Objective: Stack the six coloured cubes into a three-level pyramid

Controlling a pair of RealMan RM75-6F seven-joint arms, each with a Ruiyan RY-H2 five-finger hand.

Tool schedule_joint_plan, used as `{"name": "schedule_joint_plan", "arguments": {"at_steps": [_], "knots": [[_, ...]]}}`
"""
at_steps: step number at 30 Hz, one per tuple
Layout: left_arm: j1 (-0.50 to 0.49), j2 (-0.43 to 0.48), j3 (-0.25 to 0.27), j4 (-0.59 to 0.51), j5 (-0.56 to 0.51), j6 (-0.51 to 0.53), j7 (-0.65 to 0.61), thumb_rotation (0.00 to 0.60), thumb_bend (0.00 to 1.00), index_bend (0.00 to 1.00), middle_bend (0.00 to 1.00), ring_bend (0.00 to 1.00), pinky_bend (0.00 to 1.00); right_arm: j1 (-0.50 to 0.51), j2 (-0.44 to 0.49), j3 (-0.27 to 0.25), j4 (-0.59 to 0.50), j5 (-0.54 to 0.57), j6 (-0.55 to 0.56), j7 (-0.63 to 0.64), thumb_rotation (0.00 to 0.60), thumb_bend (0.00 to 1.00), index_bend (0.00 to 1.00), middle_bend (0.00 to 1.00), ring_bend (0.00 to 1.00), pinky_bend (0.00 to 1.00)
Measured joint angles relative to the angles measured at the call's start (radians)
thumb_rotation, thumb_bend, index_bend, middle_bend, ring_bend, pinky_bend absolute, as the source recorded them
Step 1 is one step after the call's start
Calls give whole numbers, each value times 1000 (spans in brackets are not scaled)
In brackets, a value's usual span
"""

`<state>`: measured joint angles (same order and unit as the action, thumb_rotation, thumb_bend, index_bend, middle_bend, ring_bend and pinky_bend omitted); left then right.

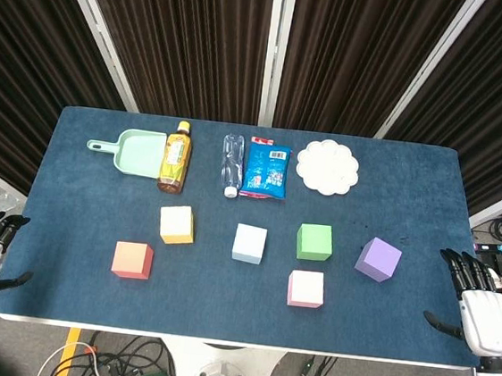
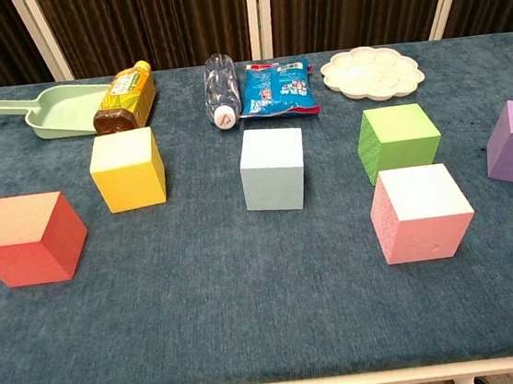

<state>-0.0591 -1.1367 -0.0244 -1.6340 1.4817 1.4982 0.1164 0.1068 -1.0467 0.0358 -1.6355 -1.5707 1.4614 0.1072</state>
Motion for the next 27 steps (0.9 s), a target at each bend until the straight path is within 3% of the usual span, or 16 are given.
{"name": "schedule_joint_plan", "arguments": {"at_steps": [11,17,23,27], "knots": [[1,-2,0,0,7,4,-5,600,0,187,152,90,76,7,6,-7,-3,-18,-9,39,600,36,0,111,6,83],[0,-4,0,3,9,3,0,600,0,187,152,90,76,49,17,-5,-42,-45,-52,124,600,36,0,143,6,98],[-2,-11,0,15,20,6,-7,600,0,187,152,90,76,168,16,44,-130,-44,-174,139,600,35,0,170,6,118],[-3,-10,0,24,22,6,-18,600,0,188,152,90,76,266,-33,99,-183,22,-287,101,600,34,0,181,6,119]]}}
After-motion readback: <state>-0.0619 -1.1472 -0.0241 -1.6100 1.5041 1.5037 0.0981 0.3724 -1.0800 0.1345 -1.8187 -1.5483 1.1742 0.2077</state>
